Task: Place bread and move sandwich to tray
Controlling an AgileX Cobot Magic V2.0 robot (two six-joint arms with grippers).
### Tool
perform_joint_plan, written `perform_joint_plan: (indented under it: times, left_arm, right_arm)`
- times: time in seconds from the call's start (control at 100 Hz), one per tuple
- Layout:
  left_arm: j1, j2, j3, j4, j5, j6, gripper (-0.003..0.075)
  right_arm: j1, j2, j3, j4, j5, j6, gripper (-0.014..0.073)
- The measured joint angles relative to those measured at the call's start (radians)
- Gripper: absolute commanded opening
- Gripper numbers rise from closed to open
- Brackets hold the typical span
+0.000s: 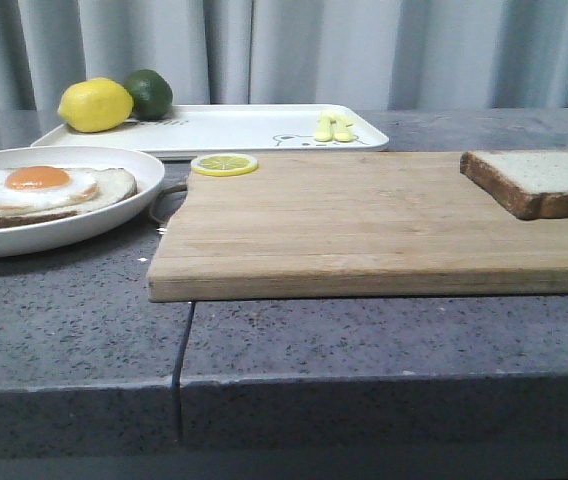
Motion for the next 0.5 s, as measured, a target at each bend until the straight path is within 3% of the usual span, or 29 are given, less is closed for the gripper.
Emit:
perform_joint_plan:
  times: [0.24, 0.5]
  left_arm:
    - [0.000, 0.162, -0.144, -0.006, 0.144, 0.000, -0.0019]
    - [0.000, 0.188, -0.155, -0.006, 0.172, 0.000, -0.0019]
  right_arm:
    - [0.000, 0.162, -0.225, 0.000, 0.225, 0.000, -0.0116]
    - [0.000, 0.186, -0.270, 0.000, 0.231, 0.000, -0.0116]
